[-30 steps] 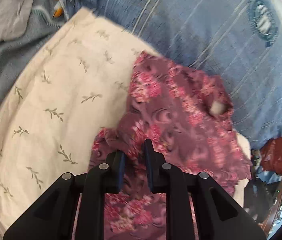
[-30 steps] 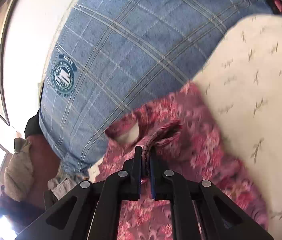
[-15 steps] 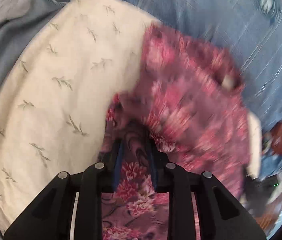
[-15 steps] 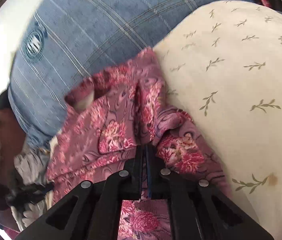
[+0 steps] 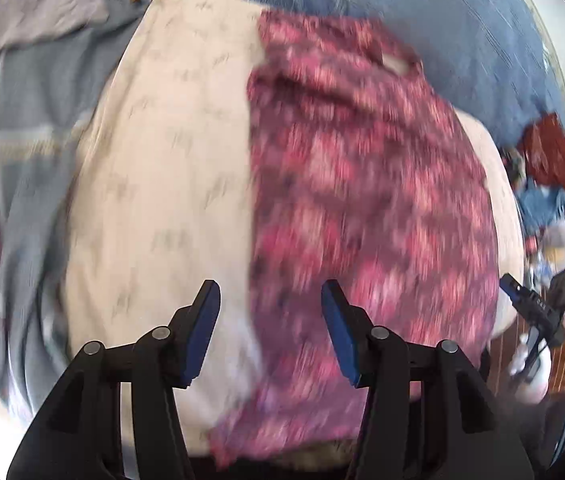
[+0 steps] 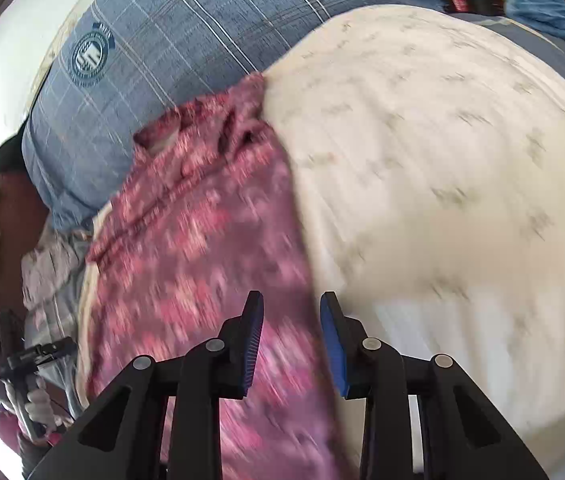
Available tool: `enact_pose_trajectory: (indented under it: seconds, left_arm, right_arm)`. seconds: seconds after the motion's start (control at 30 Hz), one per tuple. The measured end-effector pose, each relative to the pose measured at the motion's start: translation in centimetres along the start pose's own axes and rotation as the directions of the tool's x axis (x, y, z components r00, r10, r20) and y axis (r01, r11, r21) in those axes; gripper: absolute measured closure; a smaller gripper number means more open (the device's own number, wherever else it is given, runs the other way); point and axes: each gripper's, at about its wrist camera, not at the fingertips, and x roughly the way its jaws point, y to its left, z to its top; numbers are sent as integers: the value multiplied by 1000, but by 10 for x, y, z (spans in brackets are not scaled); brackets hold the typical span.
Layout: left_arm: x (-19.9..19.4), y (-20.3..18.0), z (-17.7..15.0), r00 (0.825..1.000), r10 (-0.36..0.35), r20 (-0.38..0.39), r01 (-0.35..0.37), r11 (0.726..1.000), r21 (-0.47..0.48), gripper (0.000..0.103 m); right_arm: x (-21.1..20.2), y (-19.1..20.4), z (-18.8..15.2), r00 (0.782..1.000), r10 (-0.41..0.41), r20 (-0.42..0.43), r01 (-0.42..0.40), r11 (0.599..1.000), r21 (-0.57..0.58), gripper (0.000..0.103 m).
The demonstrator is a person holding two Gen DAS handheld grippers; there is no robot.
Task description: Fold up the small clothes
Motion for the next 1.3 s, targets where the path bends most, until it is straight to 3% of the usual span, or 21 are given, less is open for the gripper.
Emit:
enact_pose_trajectory:
  seconds: [0.13, 0.27, 0.37, 0.47, 0.5, 0.53, 0.57, 0.63, 0.73, 0.87, 1.0, 1.3]
  left_arm:
    - [-2, -4, -39, 1000, 19, -23, -18, 998, 65, 51]
    - [6, -11, -56, 997, -7, -76, 16, 994, 112, 50]
    - [22, -15, -63, 991, 12, -133, 5, 992, 127, 50]
    - [27, -24, -68, 991, 53, -127, -31, 985, 169, 50]
    - [26, -27, -69, 990, 47, -130, -23, 983, 180, 63]
    - [26, -28, -70, 990, 38, -136, -13, 983, 181, 94]
    - [27, -27, -69, 988, 26, -153, 1, 985, 173, 97]
    - [25, -22, -67, 987, -4, -158, 26, 991, 134, 97]
    - [17, -17, -65, 986, -71, -149, 84, 993, 84, 97]
    - [-6, -15, -58, 979, -183, -90, 187, 982, 32, 97]
    - [-30, -13, -38, 957, -291, 2, 291, 956, -23, 97]
    - [-39, -20, 49, 916, -358, 182, 380, 920, -100, 97]
  right_arm:
    - [-18, -22, -40, 996, 51, -78, -50, 999, 17, 70]
    - [-11, -24, -67, 974, 128, -186, -130, 992, 3, 69]
    - [-4, -10, -80, 956, 120, -268, -145, 986, -76, 68]
    - [2, 1, -94, 934, 84, -349, -151, 974, -167, 70]
    - [4, 4, -100, 927, 61, -371, -144, 969, -202, 83]
    - [6, 8, -105, 923, 36, -383, -139, 959, -245, 94]
    - [7, 12, -109, 922, 21, -387, -139, 950, -279, 97]
    - [0, 21, -111, 933, 46, -357, -165, 936, -312, 98]
    - [-18, 31, -100, 940, 178, -289, -261, 924, -280, 98]
    - [-34, 45, -79, 936, 283, -208, -331, 908, -258, 98]
    - [-44, 55, -57, 924, 362, -125, -382, 893, -238, 98]
    - [-38, 81, 30, 894, 446, 46, -426, 877, -221, 98]
